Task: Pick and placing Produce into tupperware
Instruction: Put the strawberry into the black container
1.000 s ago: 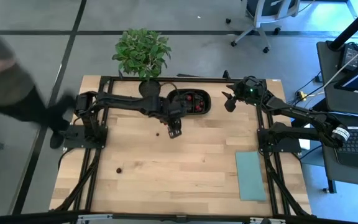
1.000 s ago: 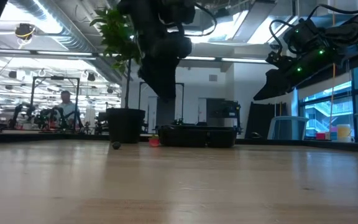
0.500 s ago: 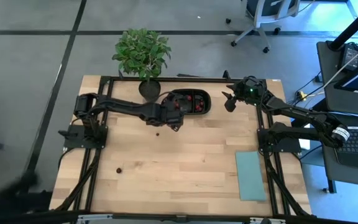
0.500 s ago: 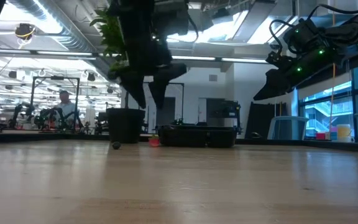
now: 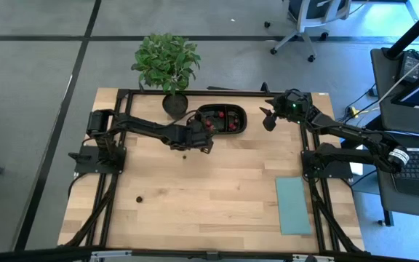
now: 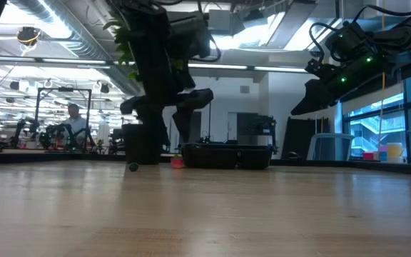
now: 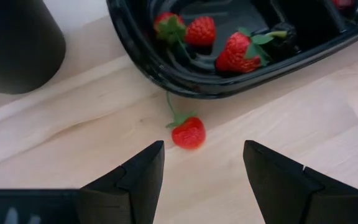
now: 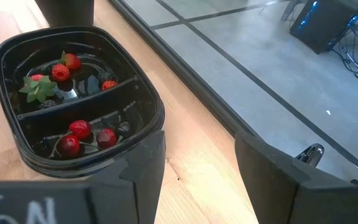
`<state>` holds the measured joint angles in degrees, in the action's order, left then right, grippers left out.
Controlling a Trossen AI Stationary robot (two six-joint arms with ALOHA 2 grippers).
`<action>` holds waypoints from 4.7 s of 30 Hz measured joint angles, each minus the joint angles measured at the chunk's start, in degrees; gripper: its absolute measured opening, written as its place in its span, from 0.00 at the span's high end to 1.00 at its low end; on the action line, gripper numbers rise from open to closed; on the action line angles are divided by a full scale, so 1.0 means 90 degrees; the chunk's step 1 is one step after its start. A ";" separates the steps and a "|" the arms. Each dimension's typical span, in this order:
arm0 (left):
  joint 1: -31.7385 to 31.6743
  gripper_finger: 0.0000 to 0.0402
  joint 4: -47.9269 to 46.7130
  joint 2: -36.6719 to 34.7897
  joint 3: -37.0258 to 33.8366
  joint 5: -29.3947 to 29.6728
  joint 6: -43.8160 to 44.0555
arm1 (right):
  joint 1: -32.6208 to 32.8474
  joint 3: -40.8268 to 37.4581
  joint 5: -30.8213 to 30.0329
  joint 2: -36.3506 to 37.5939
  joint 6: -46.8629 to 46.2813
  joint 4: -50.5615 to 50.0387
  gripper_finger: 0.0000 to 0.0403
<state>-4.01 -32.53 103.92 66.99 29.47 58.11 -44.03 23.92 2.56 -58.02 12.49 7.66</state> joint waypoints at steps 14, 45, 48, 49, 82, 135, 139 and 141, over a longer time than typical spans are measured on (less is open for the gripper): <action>-0.0019 0.47 0.0922 0.0236 -0.0408 0.0515 -0.0018 | 0.0000 0.0000 0.0001 0.0000 0.0000 -0.0005 0.51; -0.0277 0.54 0.1200 0.0908 -0.0414 0.0319 -0.0182 | 0.0002 0.0000 0.0001 0.0000 -0.0002 -0.0002 0.51; -0.0274 0.59 0.1218 0.0911 -0.0412 0.0301 -0.0185 | 0.0002 0.0000 0.0001 0.0000 -0.0001 -0.0002 0.51; -0.0274 0.60 0.1219 0.0911 -0.0412 0.0296 -0.0187 | 0.0002 0.0000 0.0001 0.0000 -0.0001 -0.0004 0.51; -0.0329 0.70 0.0829 0.0045 -0.0433 -0.2743 -0.2414 | 0.0000 0.0000 0.0001 0.0000 -0.0002 -0.0038 0.51; -0.1900 0.69 0.2774 0.0070 -0.0414 -0.2657 -0.5678 | 0.0000 0.0000 0.0001 0.0002 -0.0027 -0.0024 0.51; -0.1899 0.69 0.2776 0.0148 -0.0414 -0.2657 -0.5673 | 0.0000 0.0000 0.0001 0.0002 -0.0027 -0.0023 0.51; -0.1899 0.69 0.2807 0.0148 -0.0414 -0.2657 -0.5673 | 0.0001 0.0000 0.0001 0.0002 -0.0027 -0.0024 0.51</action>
<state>-21.10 -7.26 105.25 63.26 5.56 7.05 -44.02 23.92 2.57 -58.00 12.25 7.44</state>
